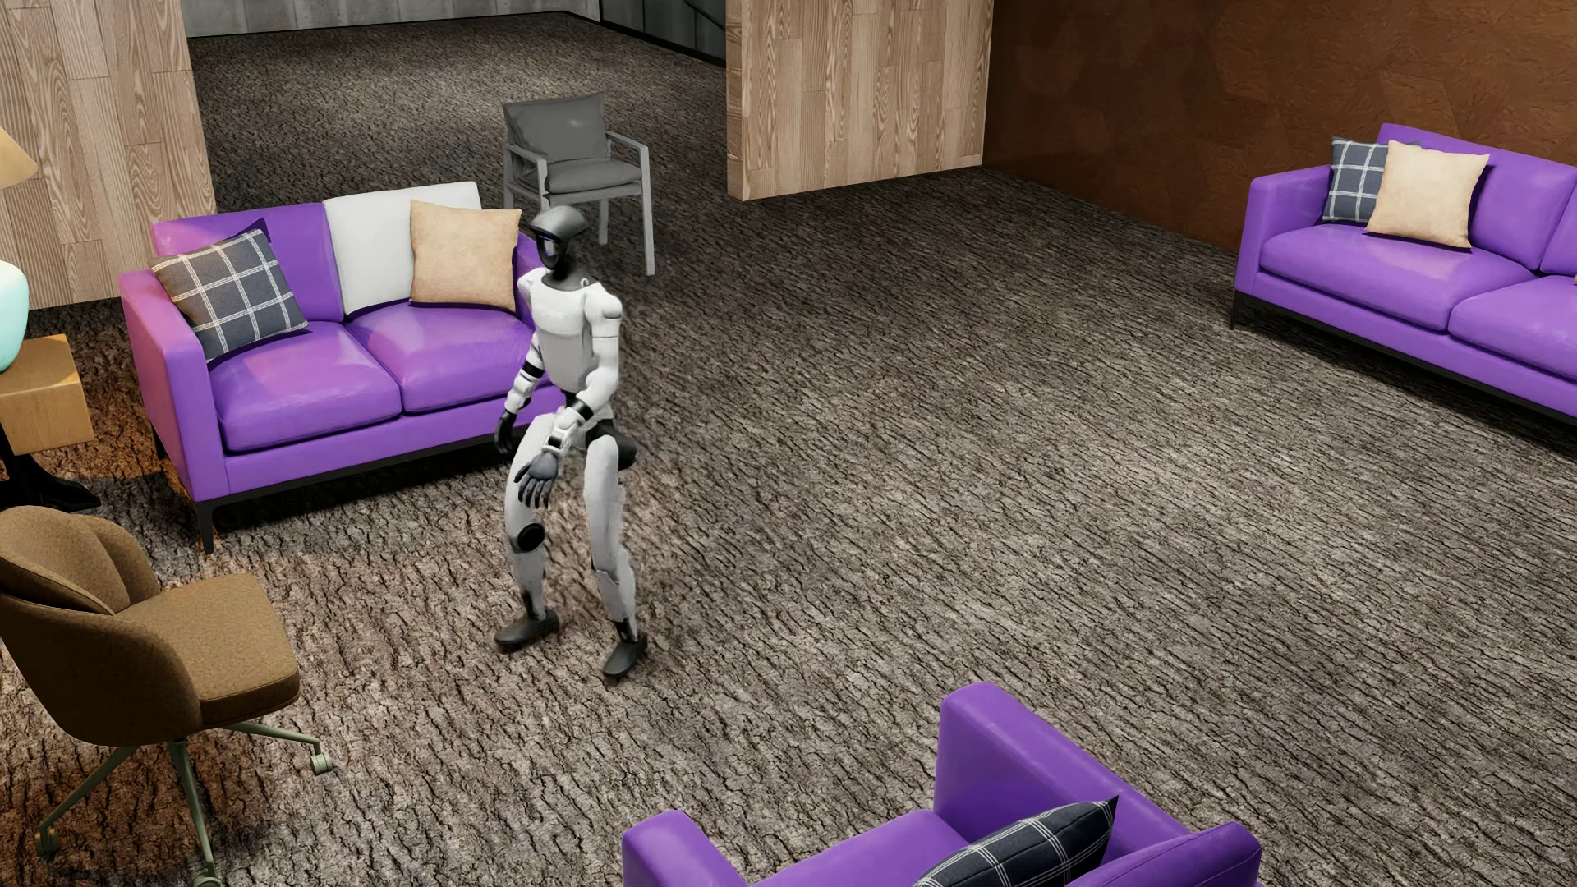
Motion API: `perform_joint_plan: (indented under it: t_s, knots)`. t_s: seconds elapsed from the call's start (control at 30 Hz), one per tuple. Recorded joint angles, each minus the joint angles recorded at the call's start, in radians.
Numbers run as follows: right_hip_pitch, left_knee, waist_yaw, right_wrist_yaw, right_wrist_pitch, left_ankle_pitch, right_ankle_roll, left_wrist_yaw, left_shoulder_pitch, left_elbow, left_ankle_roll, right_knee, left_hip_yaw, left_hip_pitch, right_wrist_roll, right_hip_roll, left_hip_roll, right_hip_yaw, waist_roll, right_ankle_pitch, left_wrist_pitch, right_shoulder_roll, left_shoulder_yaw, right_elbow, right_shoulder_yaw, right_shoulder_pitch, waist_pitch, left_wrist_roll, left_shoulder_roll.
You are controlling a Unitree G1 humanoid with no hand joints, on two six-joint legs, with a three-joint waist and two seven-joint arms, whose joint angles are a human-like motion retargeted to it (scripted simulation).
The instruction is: Walk to the officechair
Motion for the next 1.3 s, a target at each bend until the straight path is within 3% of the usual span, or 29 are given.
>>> perform_joint_plan:
  t_s: [0.1, 0.17, 0.2, 0.27, 0.3, 0.33, 0.4, 0.43, 0.47, 0.53, 0.57, 0.67, 0.8, 0.9, 0.97, 1.07, 1.3]
  knots:
    - [0.071, 0.104, 0.001, 0.046, 0.034, -0.013, -0.039, 0.028, 0.01, -0.048, -0.034, -0.051, -0.054, -0.032, -0.041, 0.032, 0.061, -0.075, 0.008, -0.012, 0.013, 0.029, 0.013, 0.067, 0.042, -0.012, 0.004, -0.016, -0.02]
    - [0.104, 0.252, 0.003, 0.094, 0.023, 0.031, -0.049, 0.056, 0.077, -0.095, -0.068, -0.071, -0.12, -0.117, -0.07, 0.061, 0.116, -0.13, 0.021, -0.031, -0.016, 0.039, 0.035, 0.059, 0.066, -0.021, 0.012, -0.053, -0.067]
    - [0.119, 0.341, 0.003, 0.084, 0.011, 0.076, -0.056, 0.033, 0.109, -0.098, -0.092, -0.08, -0.172, -0.178, -0.069, 0.077, 0.139, -0.16, 0.03, -0.042, -0.035, 0.051, 0.006, 0.036, 0.059, -0.02, 0.017, -0.047, -0.073]
    - [0.138, 0.5, -0.003, 0.017, -0.019, 0.171, -0.063, -0.066, 0.162, -0.051, -0.179, -0.083, -0.277, -0.297, -0.059, 0.1, 0.161, -0.213, 0.051, -0.064, -0.058, 0.072, -0.079, -0.017, 0.051, -0.018, 0.026, 0.025, -0.062]
    - [0.144, 0.546, -0.006, -0.008, -0.031, 0.165, -0.065, -0.054, 0.192, -0.004, -0.212, -0.081, -0.308, -0.331, -0.058, 0.108, 0.17, -0.233, 0.063, -0.074, -0.044, 0.074, -0.075, -0.033, 0.052, -0.022, 0.029, 0.032, -0.074]
    - [0.15, 0.55, -0.008, -0.018, -0.036, 0.118, -0.064, 0.017, 0.228, 0.062, -0.206, -0.08, -0.323, -0.345, -0.06, 0.117, 0.184, -0.243, 0.075, -0.08, -0.006, 0.068, -0.026, -0.045, 0.059, -0.031, 0.03, 0.008, -0.101]
    - [0.167, 0.411, -0.006, -0.015, -0.044, 0.06, -0.061, 0.135, 0.311, 0.179, -0.15, -0.101, -0.305, -0.299, -0.064, 0.131, 0.199, -0.242, 0.092, -0.08, 0.084, 0.042, 0.164, -0.072, 0.075, -0.051, 0.025, -0.15, -0.176]
    - [0.181, 0.285, -0.003, -0.015, -0.065, 0.074, -0.058, 0.128, 0.357, 0.206, -0.127, -0.129, -0.295, -0.245, -0.06, 0.133, 0.181, -0.233, 0.098, -0.072, 0.12, 0.023, 0.223, -0.084, 0.072, -0.056, 0.02, -0.209, -0.197]
    - [0.191, 0.202, -0.001, -0.02, -0.077, 0.031, -0.053, 0.076, 0.403, 0.218, -0.098, -0.143, -0.235, -0.185, -0.057, 0.136, 0.19, -0.224, 0.104, -0.069, 0.144, 0.013, 0.213, -0.093, 0.07, -0.064, 0.013, -0.213, -0.201]
    - [0.211, 0.053, 0.009, -0.029, -0.093, 0.004, -0.044, -0.089, 0.495, 0.209, -0.08, -0.175, -0.151, -0.079, -0.041, 0.134, 0.184, -0.202, 0.113, -0.057, 0.089, -0.006, 0.087, -0.114, 0.056, -0.072, 0.0, -0.133, -0.159]
    - [0.217, 0.003, 0.015, -0.047, -0.092, 0.02, -0.039, -0.136, 0.53, 0.199, -0.083, -0.185, -0.135, -0.048, -0.021, 0.126, 0.17, -0.195, 0.113, -0.052, 0.063, 0.001, 0.046, -0.121, 0.031, -0.071, -0.004, -0.105, -0.14]
    - [0.23, -0.075, 0.023, -0.069, -0.069, 0.046, -0.022, -0.174, 0.566, 0.177, -0.08, -0.187, -0.114, -0.002, 0.0, 0.086, 0.126, -0.197, 0.103, -0.054, 0.086, 0.033, -0.02, -0.085, -0.003, -0.063, -0.011, -0.047, -0.126]
    - [0.261, -0.092, 0.033, 0.05, -0.028, 0.04, -0.001, -0.148, 0.485, 0.163, -0.065, -0.164, -0.142, 0.025, -0.082, 0.028, 0.07, -0.232, 0.092, -0.073, 0.102, 0.028, -0.036, 0.033, 0.057, -0.046, -0.012, -0.03, -0.128]
    - [0.279, -0.074, 0.039, 0.088, 0.021, 0.028, 0.01, -0.1, 0.403, 0.094, -0.056, -0.146, -0.166, 0.026, -0.105, -0.004, 0.042, -0.255, 0.084, -0.083, 0.068, 0.045, -0.037, 0.085, 0.063, -0.046, -0.012, -0.019, -0.145]
    - [0.291, -0.069, 0.037, 0.066, 0.014, 0.024, 0.015, -0.048, 0.364, 0.034, -0.051, -0.145, -0.174, 0.029, -0.102, -0.017, 0.029, -0.264, 0.078, -0.085, 0.026, 0.056, -0.029, 0.08, 0.052, -0.042, -0.012, -0.029, -0.16]
    - [0.296, -0.074, 0.03, 0.049, -0.019, 0.024, 0.021, -0.022, 0.316, -0.024, -0.045, -0.141, -0.174, 0.038, -0.099, -0.03, 0.016, -0.264, 0.07, -0.087, 0.001, 0.062, -0.039, 0.043, 0.059, -0.039, -0.012, -0.029, -0.177]
    - [0.275, -0.069, 0.017, 0.019, -0.045, 0.023, 0.021, -0.052, 0.281, 0.018, -0.039, -0.146, -0.147, 0.032, -0.079, -0.021, 0.025, -0.234, 0.056, -0.077, 0.017, 0.037, -0.09, -0.044, 0.094, -0.055, -0.013, -0.026, -0.166]
